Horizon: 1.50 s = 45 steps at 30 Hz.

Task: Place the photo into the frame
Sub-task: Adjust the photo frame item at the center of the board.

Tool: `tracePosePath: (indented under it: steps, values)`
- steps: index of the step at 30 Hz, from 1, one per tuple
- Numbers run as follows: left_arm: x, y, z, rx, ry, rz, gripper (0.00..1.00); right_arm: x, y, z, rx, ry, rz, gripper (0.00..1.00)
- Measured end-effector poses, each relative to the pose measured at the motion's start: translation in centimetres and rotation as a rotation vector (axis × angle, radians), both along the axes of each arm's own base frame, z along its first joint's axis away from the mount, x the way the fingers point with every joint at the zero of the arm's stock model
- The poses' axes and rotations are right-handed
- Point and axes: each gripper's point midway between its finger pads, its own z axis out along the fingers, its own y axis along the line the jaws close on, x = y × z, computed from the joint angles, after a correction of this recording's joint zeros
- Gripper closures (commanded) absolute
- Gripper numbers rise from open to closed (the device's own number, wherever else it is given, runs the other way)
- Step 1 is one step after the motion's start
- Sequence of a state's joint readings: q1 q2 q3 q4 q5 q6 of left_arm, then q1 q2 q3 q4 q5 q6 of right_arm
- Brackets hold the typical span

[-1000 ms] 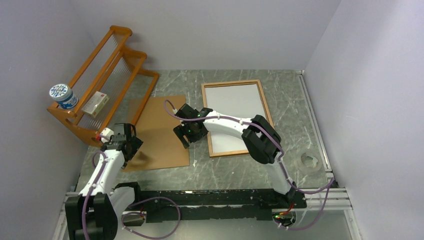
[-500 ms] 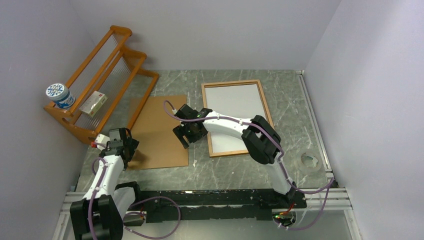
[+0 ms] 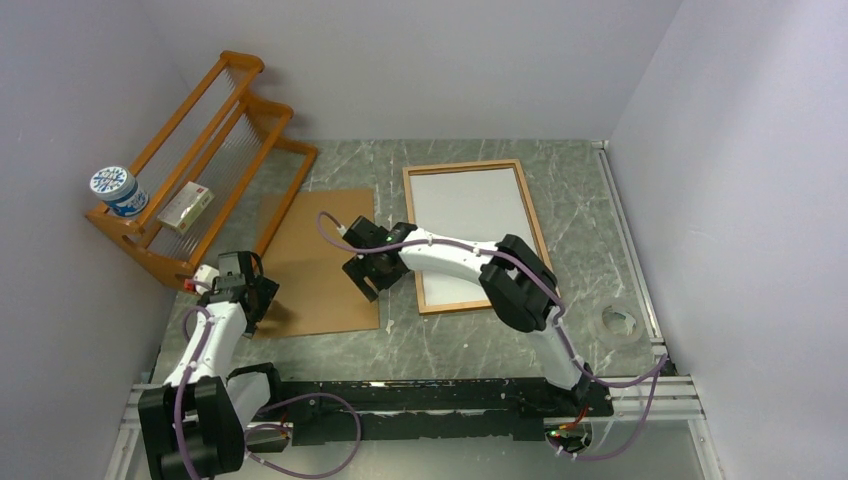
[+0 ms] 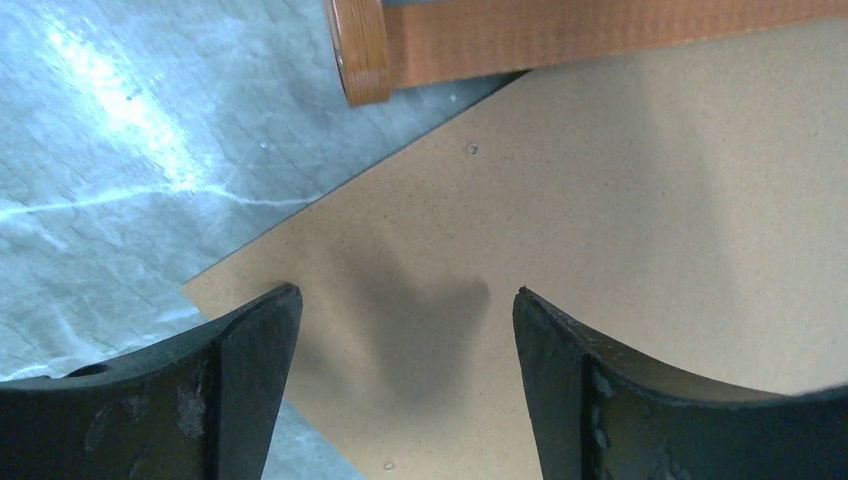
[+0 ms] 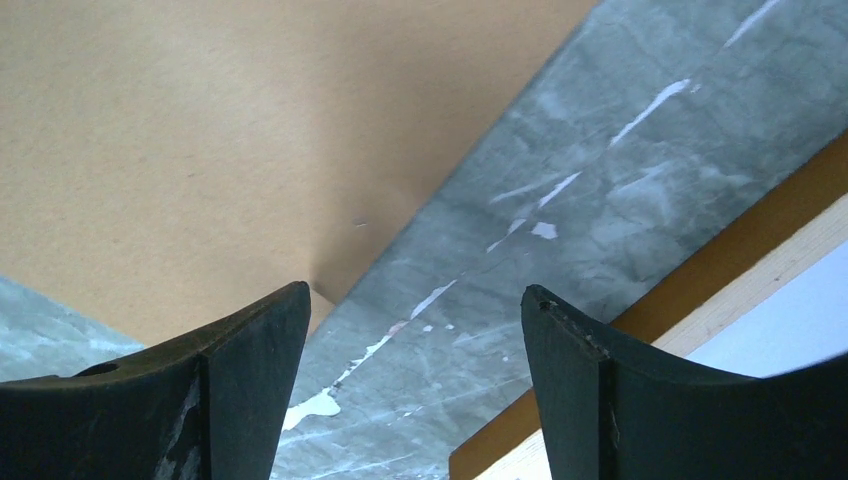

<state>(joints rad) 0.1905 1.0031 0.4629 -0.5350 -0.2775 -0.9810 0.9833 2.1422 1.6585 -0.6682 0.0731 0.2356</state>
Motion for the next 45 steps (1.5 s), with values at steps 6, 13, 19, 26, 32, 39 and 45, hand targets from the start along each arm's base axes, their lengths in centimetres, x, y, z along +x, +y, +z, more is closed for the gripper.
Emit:
tracePosePath:
  steps: [6,13,19,26,32,39,45]
  values:
    - [0.1,-1.5,-0.1,-0.043,-0.012,-0.046,0.23,-2.6,1.8,0.1,-0.035,-0.059,0.127,0.17]
    - [-0.1,-3.0,0.2,-0.070,0.011,-0.133,0.20,-7.7,5.4,-0.6,-0.029,-0.157,0.358,0.18]
    - [-1.0,-3.2,1.6,-0.064,0.038,-0.175,0.13,-7.0,5.6,-0.5,-0.032,-0.255,0.394,0.19]
    - [0.1,-2.6,4.0,-0.021,0.062,-0.221,0.12,-2.9,2.5,-0.2,-0.066,-0.380,0.266,0.21]
    - [0.4,-2.2,3.2,0.000,0.119,-0.267,0.12,0.0,-0.4,0.1,-0.092,-0.411,0.174,0.20]
    - [2.2,-2.3,1.8,-0.021,0.187,-0.338,0.13,-0.6,-1.7,0.9,0.023,-0.249,0.127,0.19]
    - [3.3,-2.7,1.0,-0.053,0.175,-0.354,0.13,3.3,-0.7,5.4,0.223,-0.159,-0.062,0.20]
